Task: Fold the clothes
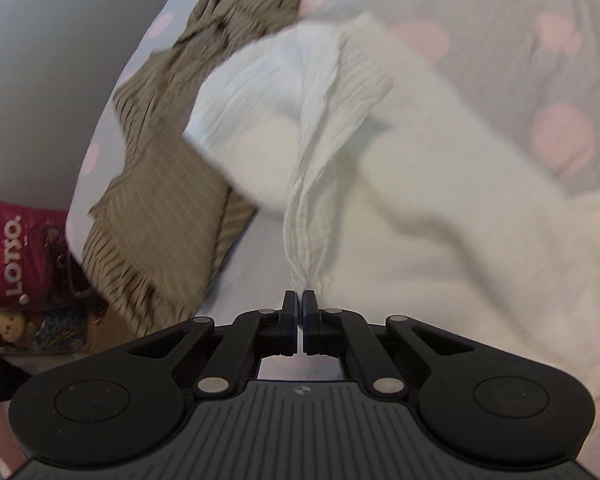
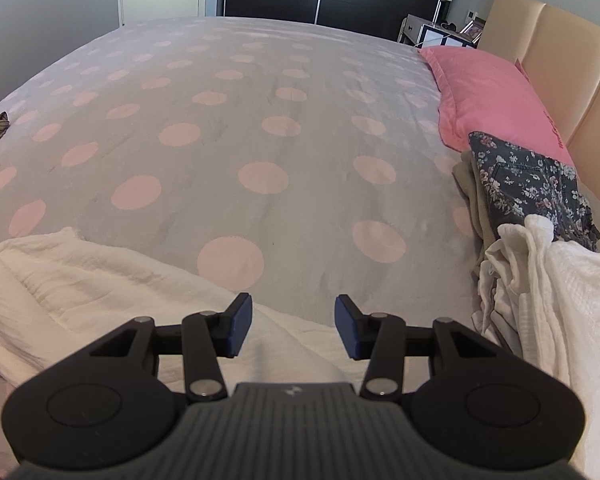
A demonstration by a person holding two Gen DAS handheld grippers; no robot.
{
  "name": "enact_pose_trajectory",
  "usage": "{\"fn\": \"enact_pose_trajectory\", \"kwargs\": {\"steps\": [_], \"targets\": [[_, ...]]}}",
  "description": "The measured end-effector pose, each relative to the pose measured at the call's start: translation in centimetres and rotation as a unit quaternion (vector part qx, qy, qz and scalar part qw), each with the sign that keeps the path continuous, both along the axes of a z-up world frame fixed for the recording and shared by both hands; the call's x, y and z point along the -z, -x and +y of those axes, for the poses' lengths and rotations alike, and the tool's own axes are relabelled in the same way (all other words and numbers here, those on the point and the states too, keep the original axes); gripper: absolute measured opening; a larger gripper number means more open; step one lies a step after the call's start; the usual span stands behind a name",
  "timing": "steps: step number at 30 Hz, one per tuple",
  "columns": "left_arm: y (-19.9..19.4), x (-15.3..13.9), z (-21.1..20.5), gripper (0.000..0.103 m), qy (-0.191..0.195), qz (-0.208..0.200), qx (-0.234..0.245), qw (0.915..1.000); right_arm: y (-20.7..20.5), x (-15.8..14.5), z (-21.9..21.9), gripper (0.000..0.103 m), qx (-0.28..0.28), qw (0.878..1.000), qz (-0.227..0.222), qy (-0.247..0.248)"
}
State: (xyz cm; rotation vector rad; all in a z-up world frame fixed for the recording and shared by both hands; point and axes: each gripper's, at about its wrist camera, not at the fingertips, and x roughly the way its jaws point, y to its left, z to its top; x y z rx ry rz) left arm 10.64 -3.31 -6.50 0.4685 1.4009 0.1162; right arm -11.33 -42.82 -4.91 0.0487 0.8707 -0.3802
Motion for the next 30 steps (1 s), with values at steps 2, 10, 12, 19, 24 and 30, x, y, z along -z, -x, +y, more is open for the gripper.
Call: {"fn": "enact_pose_trajectory", "kwargs": {"steps": [2,10,12,19,24,30], "targets": [[0.5,0.8,1.2,0.001,0.011,0.025,-0.008,0.9996,0.3,-0.3,0.1,0.049,0.002,1.0,-0.003,-0.001],[2.2,-1.0,0.7,0.015,0.054,0.03,0.017,0.998,1.2,-0.5,0.2,0.049,0.015,1.0,0.0,-0.004],[2.7,-1.9,-0.2,0.016,0.073,0.03,0.03,0.9965,1.4,-0.5,0.2,0.049,0.018,1.0,0.001,-0.003],[0.4,-3.0,-5.0,0.027,0.153,0.001,0.046,0.9872,2.2,-0.1,-0.6,0.049,0.024,1.0,0.0,-0.002],[-2.2,-1.0,-7.9,0.028,0.204,0.018,0.03,0.9783,3.6,0.9,-2.3,0.049,0.056,0.998,0.007,-0.015],[-3.6,1.2,-9.8,0.028,0.209,0.032,0.01,0.9774,3.7,1.4,-3.6,0.049,0.08,0.997,0.008,-0.021]]}}
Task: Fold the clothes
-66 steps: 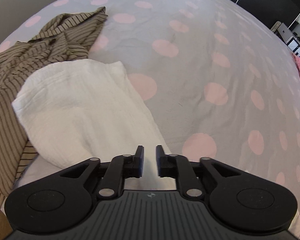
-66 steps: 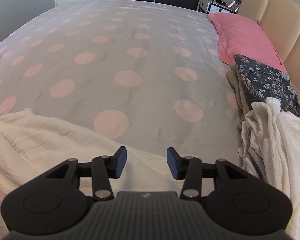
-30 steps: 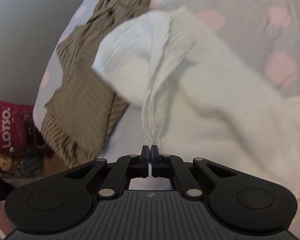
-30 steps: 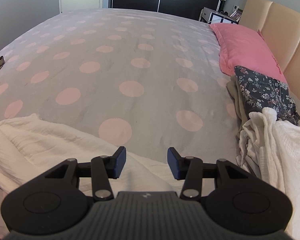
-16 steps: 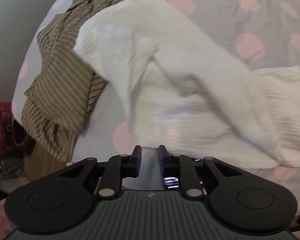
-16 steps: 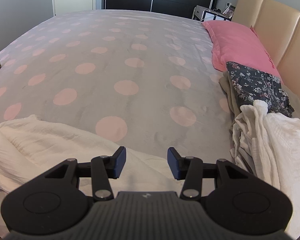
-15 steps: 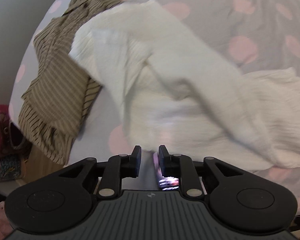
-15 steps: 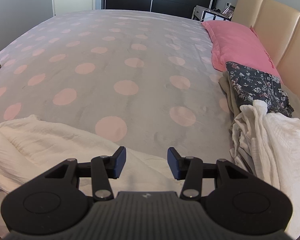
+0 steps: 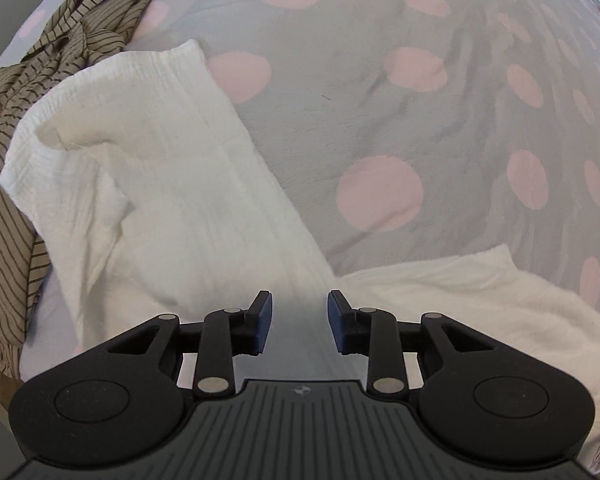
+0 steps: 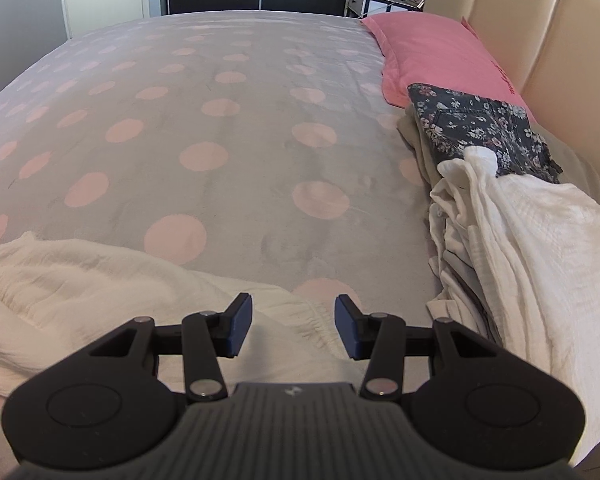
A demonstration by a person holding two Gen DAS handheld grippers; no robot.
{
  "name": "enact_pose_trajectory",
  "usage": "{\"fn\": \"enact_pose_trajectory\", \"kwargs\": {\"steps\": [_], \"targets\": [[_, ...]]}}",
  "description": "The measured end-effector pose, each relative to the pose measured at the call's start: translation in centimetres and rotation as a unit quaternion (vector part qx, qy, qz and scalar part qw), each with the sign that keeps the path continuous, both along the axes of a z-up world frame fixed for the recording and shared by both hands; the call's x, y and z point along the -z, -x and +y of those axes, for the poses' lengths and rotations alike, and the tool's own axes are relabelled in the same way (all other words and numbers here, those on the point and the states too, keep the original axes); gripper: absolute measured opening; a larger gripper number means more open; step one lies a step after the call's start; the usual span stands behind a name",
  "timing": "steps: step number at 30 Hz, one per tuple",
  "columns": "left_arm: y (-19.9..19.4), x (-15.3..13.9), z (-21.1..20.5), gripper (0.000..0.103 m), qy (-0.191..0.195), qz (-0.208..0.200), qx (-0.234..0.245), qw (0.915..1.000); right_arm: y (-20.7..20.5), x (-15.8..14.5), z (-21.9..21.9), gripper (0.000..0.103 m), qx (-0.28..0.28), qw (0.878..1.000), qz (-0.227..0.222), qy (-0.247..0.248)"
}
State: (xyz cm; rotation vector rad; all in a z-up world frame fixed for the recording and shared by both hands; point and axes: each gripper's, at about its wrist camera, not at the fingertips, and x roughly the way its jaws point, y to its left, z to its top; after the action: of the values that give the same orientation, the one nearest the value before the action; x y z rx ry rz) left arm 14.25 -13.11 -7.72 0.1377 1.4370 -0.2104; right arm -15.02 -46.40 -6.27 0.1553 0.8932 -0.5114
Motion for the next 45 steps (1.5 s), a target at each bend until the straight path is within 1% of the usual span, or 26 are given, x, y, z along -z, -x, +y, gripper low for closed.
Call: {"fn": "enact_pose_trajectory", "kwargs": {"steps": [4,5,7,8,9,11,14,16,19,21,23,26,29,31,33,34,36,38,40,42,44,45], "targets": [[-0.7,0.9,-1.0,0.029,0.005,0.006,0.0,1.0,-1.0,0.5,0.0,0.049,-0.01,1.0,0.003,0.003],[-0.8,1.1,-1.3,0.029,-0.002,0.005,0.001,1.0,-1.2,0.6,0.1,0.049,-0.014,1.0,0.004,0.005],[-0.8,1.8,-1.6,0.028,-0.036,0.004,-0.003,0.9993,-1.6,0.9,0.1,0.049,-0.024,1.0,0.006,0.009],[-0.8,2.1,-1.6,0.018,-0.05,0.007,-0.007,0.9987,-1.7,1.0,0.0,0.049,-0.029,0.999,0.006,0.012],[-0.8,2.2,-1.4,0.012,-0.056,0.009,-0.015,0.9983,-1.6,1.1,0.0,0.049,-0.033,0.999,0.006,0.014],[-0.8,2.0,-0.6,0.003,-0.051,0.008,-0.032,0.9982,-1.4,1.2,-0.2,0.049,-0.038,0.999,0.003,0.017],[-0.7,0.7,0.6,0.002,-0.022,-0.012,-0.052,0.9983,-0.6,1.1,-0.6,0.049,-0.034,0.999,0.0,0.013],[-0.6,-1.1,1.5,0.002,0.018,-0.032,-0.066,0.9972,0.0,0.9,-0.9,0.049,-0.027,1.0,-0.002,0.01],[-0.8,-4.4,3.4,0.002,0.083,-0.07,-0.092,0.9898,0.8,0.4,-1.2,0.049,-0.016,1.0,-0.012,0.006],[-1.1,-6.3,4.7,0.002,0.118,-0.091,-0.114,0.9823,1.3,0.1,-1.4,0.049,-0.015,1.0,-0.02,0.002],[-1.6,-7.3,5.9,0.002,0.135,-0.105,-0.135,0.976,1.7,-0.2,-1.1,0.049,-0.027,0.999,-0.027,-0.001],[-2.3,-7.5,6.9,0.002,0.142,-0.111,-0.155,0.9713,2.3,-0.5,0.2,0.049,-0.076,0.997,-0.031,-0.003],[-2.5,-7.3,7.3,0.002,0.141,-0.106,-0.159,0.9714,2.6,-1.0,2.1,0.049,-0.144,0.989,-0.019,0.012],[-2.6,-7.3,7.4,0.002,0.144,-0.106,-0.158,0.9711,2.7,-1.4,3.3,0.049,-0.186,0.982,-0.007,0.025],[-2.6,-7.4,7.5,0.002,0.147,-0.107,-0.157,0.9707,2.8,-1.3,4.2,0.05,-0.225,0.974,0.014,0.035],[-2.5,-7.5,7.5,0.002,0.149,-0.107,-0.155,0.9707,2.7,-1.0,4.7,0.052,-0.242,0.969,0.028,0.047],[-2.4,-7.7,7.5,0.002,0.154,-0.108,-0.151,0.9704,2.6,-0.1,5.6,0.059,-0.272,0.957,0.06,0.081],[-2.3,-7.8,7.6,0.002,0.157,-0.109,-0.148,0.9703,2.2,0.9,6.0,0.059,-0.288,0.948,0.087,0.106],[-2.2,-7.9,7.6,0.002,0.159,-0.11,-0.146,0.9702,1.8,1.7,5.9,0.052,-0.292,0.944,0.103,0.119],[-2.1,-7.9,7.8,0.002,0.162,-0.109,-0.147,0.9696,1.3,2.2,5.6,0.019,-0.277,0.946,0.108,0.126],[-2.1,-8.0,8.0,0.002,0.164,-0.11,-0.148,0.969,0.8,2.4,5.1,0.0,-0.256,0.952,0.109,0.131],[-2.1,-8.1,8.1,0.002,0.166,-0.111,-0.148,0.9687,0.7,2.1,4.7,0.0,-0.243,0.956,0.102,0.131]]}}
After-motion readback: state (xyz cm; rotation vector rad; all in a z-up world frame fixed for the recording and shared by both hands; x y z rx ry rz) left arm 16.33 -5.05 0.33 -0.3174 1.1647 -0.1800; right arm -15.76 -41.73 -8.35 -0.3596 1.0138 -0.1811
